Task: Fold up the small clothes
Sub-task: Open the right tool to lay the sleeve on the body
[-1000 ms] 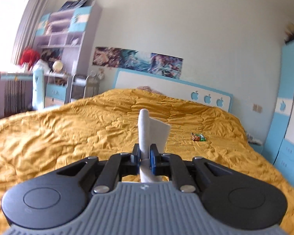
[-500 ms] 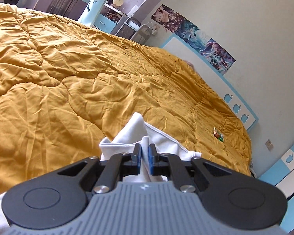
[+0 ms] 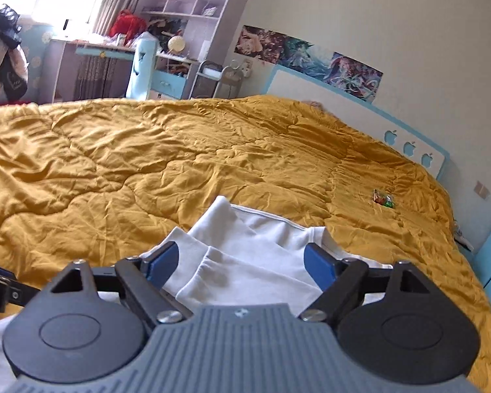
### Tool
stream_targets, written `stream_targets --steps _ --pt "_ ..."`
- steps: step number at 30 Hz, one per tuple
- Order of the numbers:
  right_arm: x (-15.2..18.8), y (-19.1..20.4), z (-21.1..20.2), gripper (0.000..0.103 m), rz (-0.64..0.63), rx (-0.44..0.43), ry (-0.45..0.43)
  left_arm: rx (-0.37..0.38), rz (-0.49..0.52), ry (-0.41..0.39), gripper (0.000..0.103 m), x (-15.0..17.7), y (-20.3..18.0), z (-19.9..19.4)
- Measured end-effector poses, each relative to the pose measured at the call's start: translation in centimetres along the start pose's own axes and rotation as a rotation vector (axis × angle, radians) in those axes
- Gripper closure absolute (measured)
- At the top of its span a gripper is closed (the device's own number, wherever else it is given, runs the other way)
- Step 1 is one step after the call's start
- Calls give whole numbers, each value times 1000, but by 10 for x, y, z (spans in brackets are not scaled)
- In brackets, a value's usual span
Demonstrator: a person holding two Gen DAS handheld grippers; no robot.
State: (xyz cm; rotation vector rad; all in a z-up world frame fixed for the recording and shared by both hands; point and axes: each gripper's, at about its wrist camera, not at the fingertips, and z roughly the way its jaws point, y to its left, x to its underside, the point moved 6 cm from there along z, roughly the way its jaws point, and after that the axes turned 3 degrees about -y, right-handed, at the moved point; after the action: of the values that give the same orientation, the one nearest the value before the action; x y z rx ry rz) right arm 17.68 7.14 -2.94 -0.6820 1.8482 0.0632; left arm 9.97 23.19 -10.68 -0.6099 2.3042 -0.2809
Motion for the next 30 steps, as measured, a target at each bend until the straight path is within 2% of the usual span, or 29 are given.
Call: stream_targets --steps 5,9,12,16,19,22,24,27,30 --pt "-22 -75 -107 22 264 30 -130 -18 28 -18 44 3 -4 1" --pt "-26 -121 -194 21 370 63 -209 -61 82 -48 44 7 -12 0" --pt "-12 -142 -243 21 398 105 -203 -71 104 -58 44 10 -15 -5" --pt "39 -154 -299 21 444 177 -135 -53 90 -55 44 15 -14 -17" --pt "92 -155 -320 21 485 159 -43 -40 78 -45 44 15 -13 -25" --pt "141 -149 -321 21 502 116 104 -3 35 -39 44 18 -11 -36" --pt "164 -147 -322 21 504 122 163 27 23 -34 44 23 -10 -44" --pt "191 -151 -323 21 550 111 208 74 3 -21 44 35 -7 -57" --pt "217 -163 -318 21 670 118 221 147 -43 -10 43 44 -2 -71"
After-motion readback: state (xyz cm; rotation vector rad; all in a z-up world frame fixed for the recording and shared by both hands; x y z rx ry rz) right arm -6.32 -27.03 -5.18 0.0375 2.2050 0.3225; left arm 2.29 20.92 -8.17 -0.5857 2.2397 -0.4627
